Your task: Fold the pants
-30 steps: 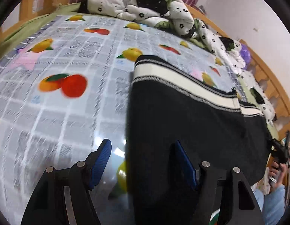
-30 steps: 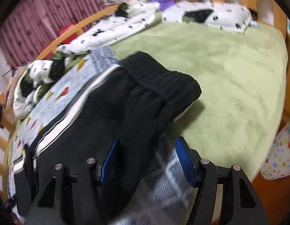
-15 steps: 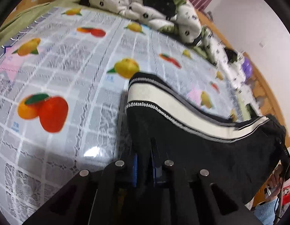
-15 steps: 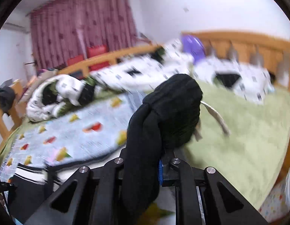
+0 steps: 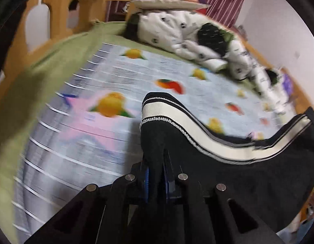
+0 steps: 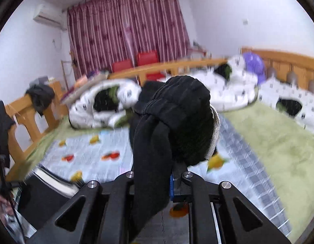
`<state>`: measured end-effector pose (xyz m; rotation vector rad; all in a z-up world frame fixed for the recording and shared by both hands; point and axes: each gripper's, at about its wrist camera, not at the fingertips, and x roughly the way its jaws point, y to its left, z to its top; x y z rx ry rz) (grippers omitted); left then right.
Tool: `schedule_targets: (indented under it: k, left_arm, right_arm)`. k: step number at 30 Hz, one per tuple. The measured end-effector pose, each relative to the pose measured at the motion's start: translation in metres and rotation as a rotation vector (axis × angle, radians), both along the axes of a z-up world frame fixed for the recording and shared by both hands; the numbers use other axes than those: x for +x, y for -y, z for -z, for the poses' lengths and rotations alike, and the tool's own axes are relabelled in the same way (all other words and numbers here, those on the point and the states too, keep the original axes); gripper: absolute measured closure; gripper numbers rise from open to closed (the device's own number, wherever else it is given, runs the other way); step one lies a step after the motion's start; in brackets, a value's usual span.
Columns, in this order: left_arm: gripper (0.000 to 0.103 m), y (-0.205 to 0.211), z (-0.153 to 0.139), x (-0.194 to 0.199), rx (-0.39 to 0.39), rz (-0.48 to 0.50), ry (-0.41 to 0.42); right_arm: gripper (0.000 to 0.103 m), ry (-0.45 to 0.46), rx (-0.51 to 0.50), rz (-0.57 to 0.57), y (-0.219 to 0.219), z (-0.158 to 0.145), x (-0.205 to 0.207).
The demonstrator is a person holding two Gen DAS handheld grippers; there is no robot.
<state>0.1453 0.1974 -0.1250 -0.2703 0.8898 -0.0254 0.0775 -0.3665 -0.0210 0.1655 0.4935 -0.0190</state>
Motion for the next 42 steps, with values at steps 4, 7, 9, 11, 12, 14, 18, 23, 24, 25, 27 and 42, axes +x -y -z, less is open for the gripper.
schedule_targets:
  k: [4,7,9,11,12,14,18,23,24,25,27,42]
  left_arm:
    - [0.09,-0.022,0.023,0.01,-0.045,0.023,-0.033]
    - [0.079,-0.017,0.036,0.01,-0.019,0.036,-0.049]
    - [0.068,-0.013,0.04,0.009,0.05,0.016,-0.065]
    - [0.065,-0.011,0.04,0.003,0.118,0.02,-0.064]
    - [0.065,-0.011,0.036,-0.004,0.143,0.022,-0.051]
    - [0.063,-0.014,0.029,-0.014,0.137,0.016,-0.032]
    - [0.049,-0.006,0.013,-0.039,0.057,0.055,0.032]
    - [0.048,0.025,0.033,-0.07,0.059,0.128,0.005]
    - [0.048,0.031,0.043,-0.076,0.07,0.134,-0.016]
    - [0.048,0.036,0.047,-0.085,0.105,0.128,0.009]
    - [0.048,0.045,0.043,-0.097,0.185,0.127,0.058]
    - [0.048,0.007,0.044,-0.129,0.02,0.036,0.106]
  right_arm:
    - [0.089,-0.178,-0.006,0.106,0.016,0.073,0.017]
    - [0.083,-0.333,0.088,0.175,0.047,0.124,0.02]
    - [0.077,-0.406,0.123,0.174,0.059,0.142,0.015]
    - [0.064,-0.399,0.069,0.197,0.056,0.139,0.001]
    - [0.058,-0.384,-0.001,0.235,0.052,0.132,-0.007]
    - [0.058,-0.382,-0.079,0.26,0.045,0.119,-0.021]
    - [0.058,-0.33,-0.113,0.241,0.024,0.094,-0.039]
    - [0.058,-0.284,-0.114,0.063,-0.041,0.093,-0.044]
    - [0.058,-0.307,-0.122,0.022,-0.057,0.101,-0.043]
    - [0.058,-0.334,-0.138,-0.003,-0.071,0.112,-0.042]
    - [0.059,-0.384,-0.193,-0.017,-0.092,0.133,-0.04]
    - [0.055,-0.356,-0.051,-0.089,-0.157,0.12,-0.071]
